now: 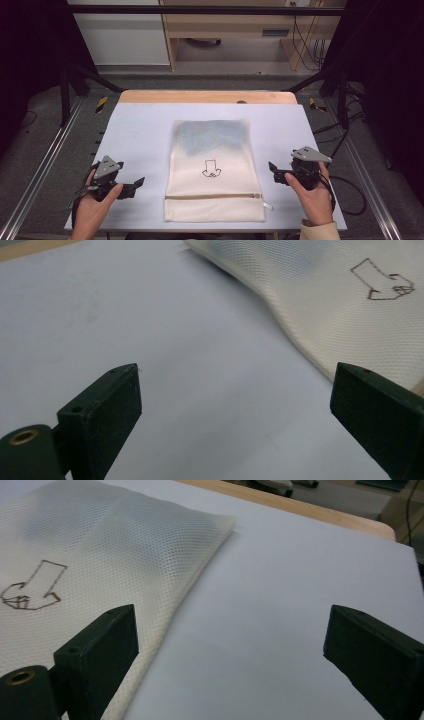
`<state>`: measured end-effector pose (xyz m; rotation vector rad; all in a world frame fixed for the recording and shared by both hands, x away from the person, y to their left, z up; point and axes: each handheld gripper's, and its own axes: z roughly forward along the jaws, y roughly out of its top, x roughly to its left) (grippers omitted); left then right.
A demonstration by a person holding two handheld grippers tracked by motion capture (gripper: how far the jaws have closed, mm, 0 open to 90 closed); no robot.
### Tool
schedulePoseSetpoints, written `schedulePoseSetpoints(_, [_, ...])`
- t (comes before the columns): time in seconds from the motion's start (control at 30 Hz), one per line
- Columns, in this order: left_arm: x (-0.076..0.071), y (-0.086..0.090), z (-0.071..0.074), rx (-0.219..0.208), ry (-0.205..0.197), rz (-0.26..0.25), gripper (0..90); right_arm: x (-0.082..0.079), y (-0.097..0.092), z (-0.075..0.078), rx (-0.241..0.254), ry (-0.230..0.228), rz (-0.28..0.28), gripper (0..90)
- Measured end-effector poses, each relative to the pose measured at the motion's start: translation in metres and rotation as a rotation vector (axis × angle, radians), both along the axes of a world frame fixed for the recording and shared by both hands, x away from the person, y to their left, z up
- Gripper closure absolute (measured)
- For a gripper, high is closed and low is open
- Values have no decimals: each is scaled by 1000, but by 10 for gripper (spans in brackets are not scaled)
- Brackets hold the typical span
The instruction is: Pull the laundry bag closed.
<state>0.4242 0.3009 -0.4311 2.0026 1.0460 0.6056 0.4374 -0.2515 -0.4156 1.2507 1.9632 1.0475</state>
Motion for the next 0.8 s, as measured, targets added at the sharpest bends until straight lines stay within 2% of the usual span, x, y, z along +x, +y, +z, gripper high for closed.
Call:
schedulePoseSetpoints(0.07, [2, 9, 0, 9, -11, 11, 63, 0, -6, -3, 6, 6, -30, 82])
schedulePoseSetpoints(0.13, [6, 19, -3, 37, -32, 39, 60, 0, -11, -7, 6, 13, -51, 89])
schedulePoseSetpoints(0.27, [14, 37, -12, 78, -60, 80, 61, 1, -19, -19, 1, 58, -65, 90])
schedulePoseSetpoints(0.3, [15, 41, -14, 77, -65, 93, 64, 1, -21, -23, 4, 67, -71, 94])
schedulePoseSetpoints(0.33, [16, 45, -15, 75, -77, 110, 66, 1, -22, -27, 8, 87, -66, 94])
schedulePoseSetpoints(0.43, [17, 54, -16, 61, -99, 132, 61, 0, -28, -34, 9, 103, -81, 88])
schedulePoseSetpoints(0.57, [17, 61, -19, -13, -111, 143, 57, -3, -31, -42, 10, 134, -84, 62])
schedulePoseSetpoints(0.67, [18, 60, -20, -52, -119, 129, 56, -3, -31, -46, 4, 148, -79, 59])
schedulePoseSetpoints(0.8, [19, 50, -20, -33, -141, 98, 50, -2, -28, -45, -5, 131, -55, 61])
